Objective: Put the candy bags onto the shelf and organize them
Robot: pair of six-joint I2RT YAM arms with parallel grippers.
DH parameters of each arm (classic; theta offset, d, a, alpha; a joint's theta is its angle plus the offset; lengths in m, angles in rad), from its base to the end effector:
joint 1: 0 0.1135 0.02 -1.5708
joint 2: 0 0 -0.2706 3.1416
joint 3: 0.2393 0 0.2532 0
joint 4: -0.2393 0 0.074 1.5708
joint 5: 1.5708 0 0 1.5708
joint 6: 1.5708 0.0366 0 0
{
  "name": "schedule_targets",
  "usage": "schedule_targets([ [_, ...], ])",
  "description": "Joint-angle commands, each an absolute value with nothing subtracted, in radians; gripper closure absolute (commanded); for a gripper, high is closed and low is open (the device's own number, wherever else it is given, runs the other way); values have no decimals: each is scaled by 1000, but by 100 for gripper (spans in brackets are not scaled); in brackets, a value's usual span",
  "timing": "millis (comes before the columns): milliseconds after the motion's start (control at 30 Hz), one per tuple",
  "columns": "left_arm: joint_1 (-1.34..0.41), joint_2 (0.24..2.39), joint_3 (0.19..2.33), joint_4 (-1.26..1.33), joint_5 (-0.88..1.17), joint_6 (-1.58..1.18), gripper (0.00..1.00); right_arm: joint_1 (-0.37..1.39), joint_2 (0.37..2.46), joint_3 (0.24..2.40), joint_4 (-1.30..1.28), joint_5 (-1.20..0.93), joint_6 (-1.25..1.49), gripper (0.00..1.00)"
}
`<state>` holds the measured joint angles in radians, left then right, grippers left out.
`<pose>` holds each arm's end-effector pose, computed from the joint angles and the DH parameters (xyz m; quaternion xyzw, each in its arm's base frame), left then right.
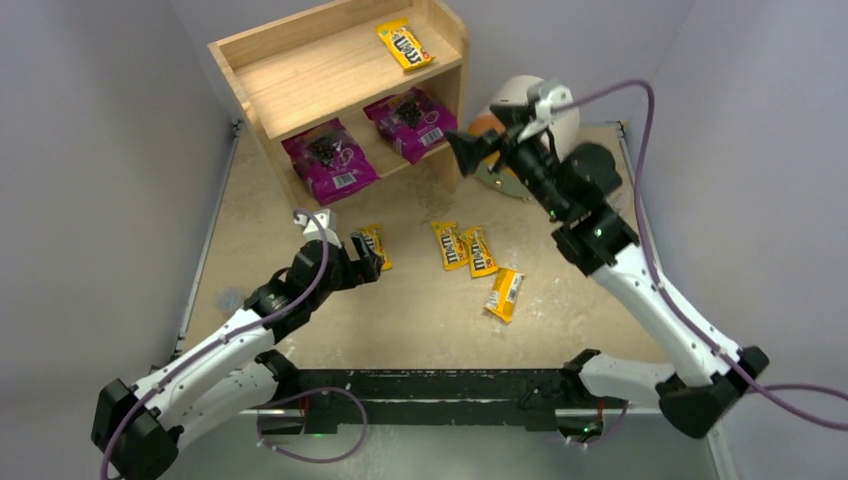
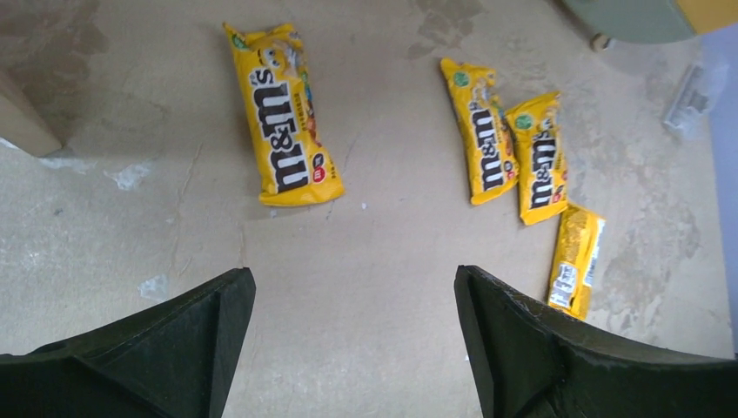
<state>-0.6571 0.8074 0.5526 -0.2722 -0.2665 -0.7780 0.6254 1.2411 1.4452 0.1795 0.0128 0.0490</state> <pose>0.1488 -0.1027 0.2501 -0.1180 0.8536 -0.2381 0.4480 0.2140 0.1540 0.5195 -0.1539 0.5378 0.2709 0.7834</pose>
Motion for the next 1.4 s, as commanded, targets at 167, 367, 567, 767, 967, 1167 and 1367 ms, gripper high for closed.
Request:
schedule_targets([
  [167,-657,972,512,-147,-352,-806,23,622,973,949,391,-125,261,2],
  [367,-653,1047,464,0,-381,-796,31,623,912,837,356,-133,345,3],
  [567,-619,1192,474,120,-423,-793,33,622,857,790,349,-142,375,3],
  [767,-556,1314,478,266,-407,-764,34,623,870,800,311,-142,374,3],
  [967,-548,1435,505,338,-392,-752,36,623,856,797,299,-143,368,3],
  [1167,-548,1481,506,387,-376,-766,46,622,845,781,288,-129,364,3],
  [1367,-548,1530,540,381,-348,-757,74,623,860,777,259,-114,369,3],
])
